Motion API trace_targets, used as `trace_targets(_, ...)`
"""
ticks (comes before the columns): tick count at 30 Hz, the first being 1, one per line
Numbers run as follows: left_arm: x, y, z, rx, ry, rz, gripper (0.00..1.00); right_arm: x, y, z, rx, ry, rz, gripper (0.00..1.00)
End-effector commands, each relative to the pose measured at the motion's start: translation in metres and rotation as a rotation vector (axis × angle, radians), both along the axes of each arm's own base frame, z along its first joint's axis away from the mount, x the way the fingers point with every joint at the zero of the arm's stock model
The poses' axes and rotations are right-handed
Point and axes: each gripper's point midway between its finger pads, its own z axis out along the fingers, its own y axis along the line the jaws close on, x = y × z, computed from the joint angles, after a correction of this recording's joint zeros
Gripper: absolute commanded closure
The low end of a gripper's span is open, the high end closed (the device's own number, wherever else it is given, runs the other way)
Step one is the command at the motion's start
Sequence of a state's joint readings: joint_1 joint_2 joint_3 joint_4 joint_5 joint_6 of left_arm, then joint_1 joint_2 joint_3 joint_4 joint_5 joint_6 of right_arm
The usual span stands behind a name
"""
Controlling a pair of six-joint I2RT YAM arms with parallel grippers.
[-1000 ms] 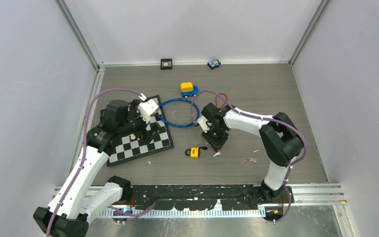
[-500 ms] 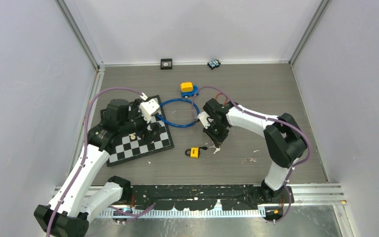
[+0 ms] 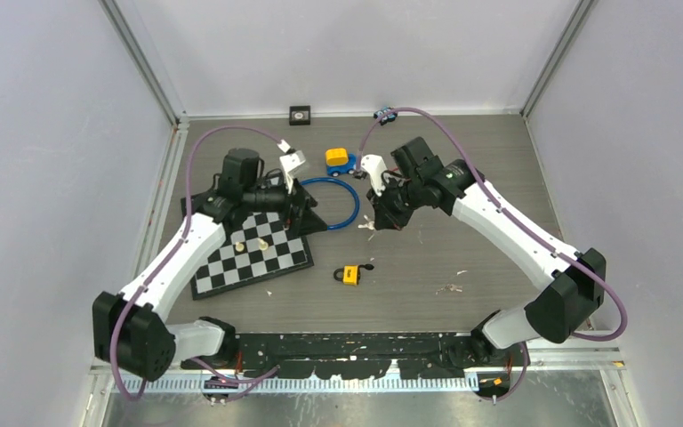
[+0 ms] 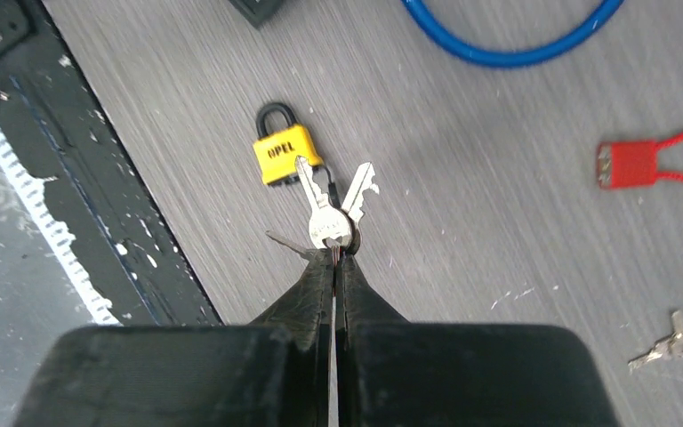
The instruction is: Unlock with the key
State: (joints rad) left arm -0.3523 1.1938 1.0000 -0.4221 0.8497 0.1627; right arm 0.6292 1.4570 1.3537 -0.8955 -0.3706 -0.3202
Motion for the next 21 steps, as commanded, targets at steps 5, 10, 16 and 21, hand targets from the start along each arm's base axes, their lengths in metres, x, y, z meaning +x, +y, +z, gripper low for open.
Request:
trace_targets(5, 0.016, -0.055, 0.054, -0.207, 0.157, -0.057, 0.23, 0.008, 0.028, 0.061, 0.182, -0.080, 0.033, 0.99)
trace_targets(10, 0.029, -0.064, 0.041, -0.220, 0.340, 0.015, 0.31, 0.017, 0.035, 0.068, 0.218, -0.099, -0.001, 0.99)
trace_targets(16, 0.024, -0.074, 0.031, -0.240, 0.420, -0.004, 0.34, 0.019, 0.036, 0.072, 0.233, -0.108, -0.018, 0.99)
trace_targets(21, 0.020, -0.079, 0.029, -0.274, 0.493, -0.027, 0.40, 0.021, 0.033, 0.072, 0.234, -0.128, -0.040, 0.99)
